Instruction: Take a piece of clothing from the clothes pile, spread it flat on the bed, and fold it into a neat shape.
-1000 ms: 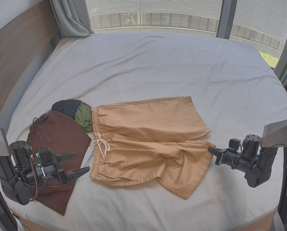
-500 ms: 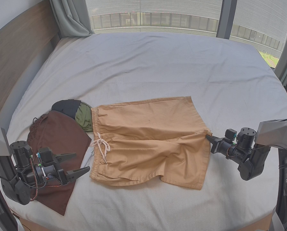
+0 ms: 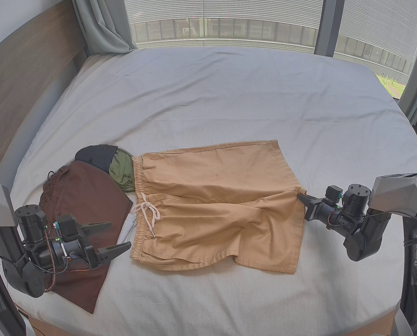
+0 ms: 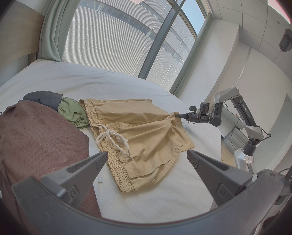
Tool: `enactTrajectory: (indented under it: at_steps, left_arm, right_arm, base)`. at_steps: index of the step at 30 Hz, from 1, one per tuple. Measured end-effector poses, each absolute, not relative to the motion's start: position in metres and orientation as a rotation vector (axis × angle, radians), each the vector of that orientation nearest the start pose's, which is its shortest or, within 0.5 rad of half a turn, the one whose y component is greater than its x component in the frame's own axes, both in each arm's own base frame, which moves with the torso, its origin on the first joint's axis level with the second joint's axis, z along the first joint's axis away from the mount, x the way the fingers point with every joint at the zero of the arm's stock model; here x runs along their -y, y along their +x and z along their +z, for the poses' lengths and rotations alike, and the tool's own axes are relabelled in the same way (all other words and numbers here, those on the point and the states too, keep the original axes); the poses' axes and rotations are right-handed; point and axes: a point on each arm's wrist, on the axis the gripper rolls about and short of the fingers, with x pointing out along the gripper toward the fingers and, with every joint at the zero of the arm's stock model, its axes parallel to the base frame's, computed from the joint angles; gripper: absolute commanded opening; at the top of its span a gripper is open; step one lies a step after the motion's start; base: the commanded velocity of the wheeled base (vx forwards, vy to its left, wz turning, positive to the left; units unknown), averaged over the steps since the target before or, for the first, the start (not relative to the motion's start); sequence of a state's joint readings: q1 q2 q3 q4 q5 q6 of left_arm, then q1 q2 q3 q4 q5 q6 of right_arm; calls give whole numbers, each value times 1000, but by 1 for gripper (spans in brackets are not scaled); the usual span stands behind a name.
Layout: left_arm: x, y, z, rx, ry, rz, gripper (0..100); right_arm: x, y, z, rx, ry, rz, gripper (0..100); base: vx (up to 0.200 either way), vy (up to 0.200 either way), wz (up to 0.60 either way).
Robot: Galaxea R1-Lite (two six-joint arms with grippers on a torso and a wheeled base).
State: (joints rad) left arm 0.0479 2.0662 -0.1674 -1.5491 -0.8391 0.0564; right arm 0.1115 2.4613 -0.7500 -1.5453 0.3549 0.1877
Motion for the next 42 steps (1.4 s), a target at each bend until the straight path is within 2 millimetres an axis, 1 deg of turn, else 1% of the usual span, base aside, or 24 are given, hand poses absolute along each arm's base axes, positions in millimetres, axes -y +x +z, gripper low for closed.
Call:
enactTrajectory:
  at_steps: [4,7,20,30,36,42]
  left_arm:
    - [5,248,42,-301,-101,-792,100]
    - [5,248,42,-301,-101,-792,100]
    - [5,248,42,-301,-100,-792,100]
    - [5,248,42,-301,-100,-793,100]
    - [5,248,42,-301,-100,-793,100]
    - [5,248,42,-298,-99,-792,100]
  right_arm:
    - [-52,377,-13,-223,206,452,100]
    - [-52,369,-16,-252,207,458,100]
    - [-51,310,-16,-438,229,561,100]
    - [-52,274,-18,-545,216,634,100]
    - [-51,259,-20,-599,221,656,100]
    - [-53,252,-25,-637,225,663,100]
  base:
    - [0,0,0]
    - [0,0,0]
    - [0,0,0]
    - [0,0,0]
    - [0,0,0]
    - [0,0,0]
